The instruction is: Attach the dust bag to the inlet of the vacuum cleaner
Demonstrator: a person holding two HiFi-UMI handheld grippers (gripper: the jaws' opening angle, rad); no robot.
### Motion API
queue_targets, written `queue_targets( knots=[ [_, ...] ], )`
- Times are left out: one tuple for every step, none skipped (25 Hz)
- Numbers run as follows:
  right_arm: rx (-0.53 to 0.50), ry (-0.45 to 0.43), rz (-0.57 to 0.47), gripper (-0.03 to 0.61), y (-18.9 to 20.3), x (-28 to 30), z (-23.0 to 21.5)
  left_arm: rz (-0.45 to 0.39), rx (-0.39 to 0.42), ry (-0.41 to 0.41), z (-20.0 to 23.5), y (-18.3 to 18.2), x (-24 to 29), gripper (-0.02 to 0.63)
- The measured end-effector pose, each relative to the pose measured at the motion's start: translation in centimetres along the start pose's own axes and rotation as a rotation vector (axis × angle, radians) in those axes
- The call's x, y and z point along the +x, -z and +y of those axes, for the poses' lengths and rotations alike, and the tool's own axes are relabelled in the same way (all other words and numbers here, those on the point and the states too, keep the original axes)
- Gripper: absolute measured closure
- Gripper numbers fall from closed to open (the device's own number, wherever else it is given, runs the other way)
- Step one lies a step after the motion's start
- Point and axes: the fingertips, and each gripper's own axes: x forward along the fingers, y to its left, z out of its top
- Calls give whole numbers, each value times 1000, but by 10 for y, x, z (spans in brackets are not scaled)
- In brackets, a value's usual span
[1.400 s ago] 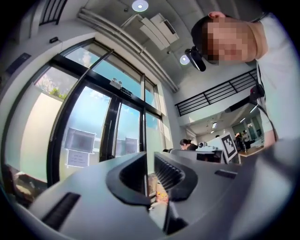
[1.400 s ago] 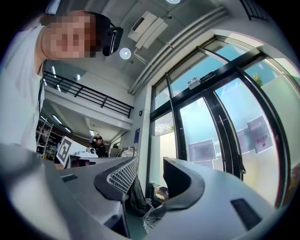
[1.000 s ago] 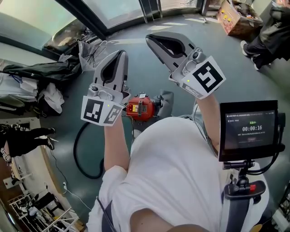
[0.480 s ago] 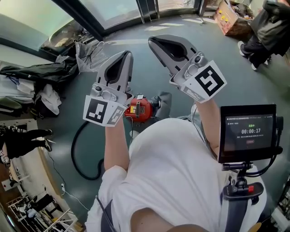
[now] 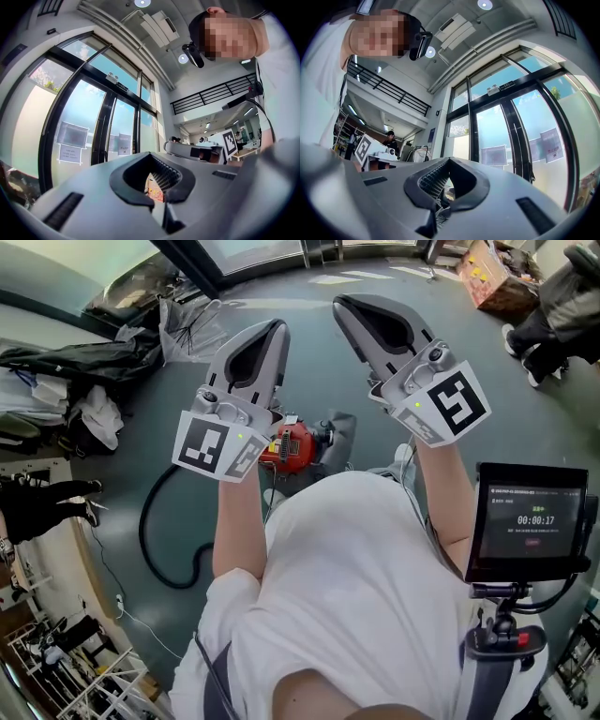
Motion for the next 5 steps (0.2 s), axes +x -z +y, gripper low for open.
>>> queue_targets(
  knots=[
    [7, 2, 2, 571, 1, 0, 0, 4, 1, 0, 0, 1, 0, 609],
    [12, 4, 4, 571, 2, 0, 0, 8, 1, -1, -1, 3, -1, 609],
    [15, 4, 6, 571, 4, 1, 1, 10, -3, -2, 0, 4, -2, 609],
    [17, 4, 9, 571, 5, 1, 2, 10, -8, -3, 0, 5, -3, 609],
    [19, 3, 11, 571, 6, 2, 3, 10, -14, -4, 1, 6, -4, 609]
  ],
)
